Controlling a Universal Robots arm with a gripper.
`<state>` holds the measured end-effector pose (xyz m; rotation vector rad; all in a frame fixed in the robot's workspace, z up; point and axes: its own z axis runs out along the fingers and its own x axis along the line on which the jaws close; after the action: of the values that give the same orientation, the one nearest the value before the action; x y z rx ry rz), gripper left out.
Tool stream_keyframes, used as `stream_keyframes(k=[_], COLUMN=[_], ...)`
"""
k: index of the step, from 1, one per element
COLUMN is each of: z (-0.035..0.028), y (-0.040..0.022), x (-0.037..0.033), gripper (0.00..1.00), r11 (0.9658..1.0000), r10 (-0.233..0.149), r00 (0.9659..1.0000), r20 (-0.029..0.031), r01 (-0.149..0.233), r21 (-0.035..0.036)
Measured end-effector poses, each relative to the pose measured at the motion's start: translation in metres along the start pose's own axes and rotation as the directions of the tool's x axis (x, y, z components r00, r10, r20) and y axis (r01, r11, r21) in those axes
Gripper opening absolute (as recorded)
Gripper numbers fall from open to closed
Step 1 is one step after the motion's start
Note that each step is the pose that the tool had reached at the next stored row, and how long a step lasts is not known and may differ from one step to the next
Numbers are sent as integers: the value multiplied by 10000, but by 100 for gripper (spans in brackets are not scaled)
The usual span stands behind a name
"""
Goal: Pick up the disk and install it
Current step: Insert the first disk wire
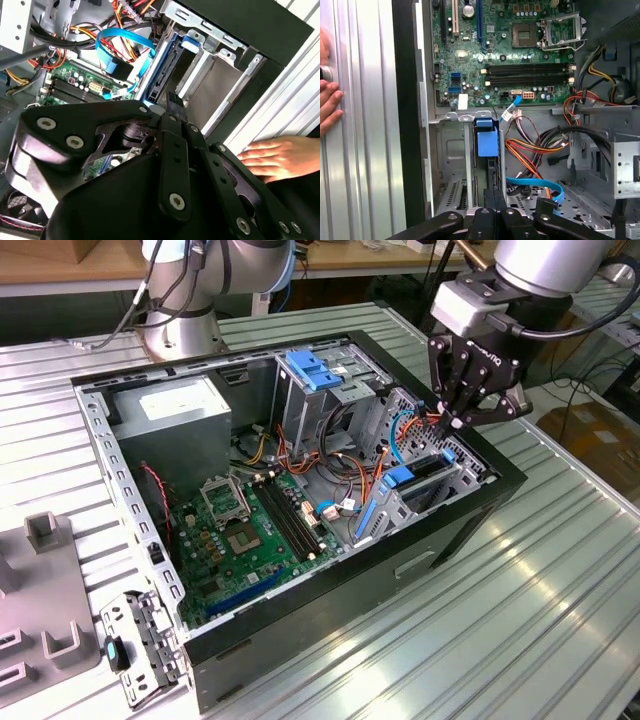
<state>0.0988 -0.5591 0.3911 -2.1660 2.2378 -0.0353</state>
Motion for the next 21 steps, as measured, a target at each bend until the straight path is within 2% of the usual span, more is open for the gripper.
stream_keyframes(k=[3,4,9,12,15,20,21], z=[-29,-38,-168,-210,-210,-205,-202], y=[-5,-6,-12,-23,-81,-180,-217], x=[-3,-5,-19,-37,-79,-91,-95], gripper=[11,11,11,11,11,11,11], r11=[9993,9992,9987,9986,9980,9954,9948], r10=[-366,-397,-504,-537,-634,-955,-1016], r00=[9993,9992,9987,9986,9980,9954,9948], r20=[12,13,19,23,21,32,35], r01=[366,397,504,537,634,956,1016], r21=[-3,-4,-15,-26,-31,-31,-31])
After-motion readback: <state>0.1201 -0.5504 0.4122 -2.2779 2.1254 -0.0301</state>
